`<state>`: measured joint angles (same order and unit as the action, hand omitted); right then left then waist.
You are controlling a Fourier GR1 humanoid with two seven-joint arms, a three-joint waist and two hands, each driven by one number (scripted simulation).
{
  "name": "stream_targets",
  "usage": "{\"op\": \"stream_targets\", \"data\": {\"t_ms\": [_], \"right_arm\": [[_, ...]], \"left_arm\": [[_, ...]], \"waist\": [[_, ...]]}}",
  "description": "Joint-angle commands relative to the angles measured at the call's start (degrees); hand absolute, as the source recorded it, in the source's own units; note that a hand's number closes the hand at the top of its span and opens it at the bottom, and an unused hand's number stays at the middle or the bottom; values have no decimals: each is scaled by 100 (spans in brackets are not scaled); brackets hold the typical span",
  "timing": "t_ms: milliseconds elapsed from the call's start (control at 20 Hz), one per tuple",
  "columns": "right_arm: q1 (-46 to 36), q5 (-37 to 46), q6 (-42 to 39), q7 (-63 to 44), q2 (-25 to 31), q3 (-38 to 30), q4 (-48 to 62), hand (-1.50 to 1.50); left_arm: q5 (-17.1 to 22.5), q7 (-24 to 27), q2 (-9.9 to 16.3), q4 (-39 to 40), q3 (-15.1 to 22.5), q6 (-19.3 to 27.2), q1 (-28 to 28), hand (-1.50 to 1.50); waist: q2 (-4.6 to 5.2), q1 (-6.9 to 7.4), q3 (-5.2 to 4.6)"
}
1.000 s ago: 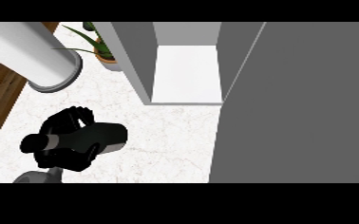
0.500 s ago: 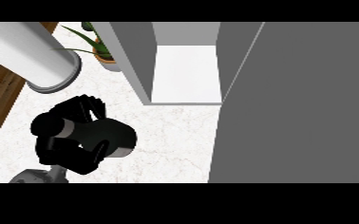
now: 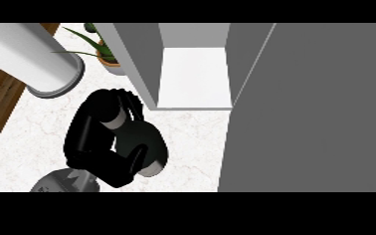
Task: Pick up the wine, place it into the cabinet and close the cabinet
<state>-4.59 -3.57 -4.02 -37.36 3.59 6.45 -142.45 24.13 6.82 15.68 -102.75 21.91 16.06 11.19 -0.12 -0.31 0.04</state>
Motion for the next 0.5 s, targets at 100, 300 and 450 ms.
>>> {"op": "stream_targets", "data": {"t_ms": [100, 300, 450], "right_arm": [[7, -361, 79, -132, -97, -94, -347, -150], [451, -344, -123, -230, -59, 23, -754, -150], [113, -477, -64, -288, -63, -95, -523, -150]], "left_arm": [[-505, -715, -762, -212, 382, 662, 597, 150], [-751, -835, -932, -51, 320, 729, 639, 150], [-1202, -1329, -1357, 364, 352, 1225, 1607, 150]], "waist": [[3, -1, -1], [0, -7, -2], [4, -27, -1]]}}
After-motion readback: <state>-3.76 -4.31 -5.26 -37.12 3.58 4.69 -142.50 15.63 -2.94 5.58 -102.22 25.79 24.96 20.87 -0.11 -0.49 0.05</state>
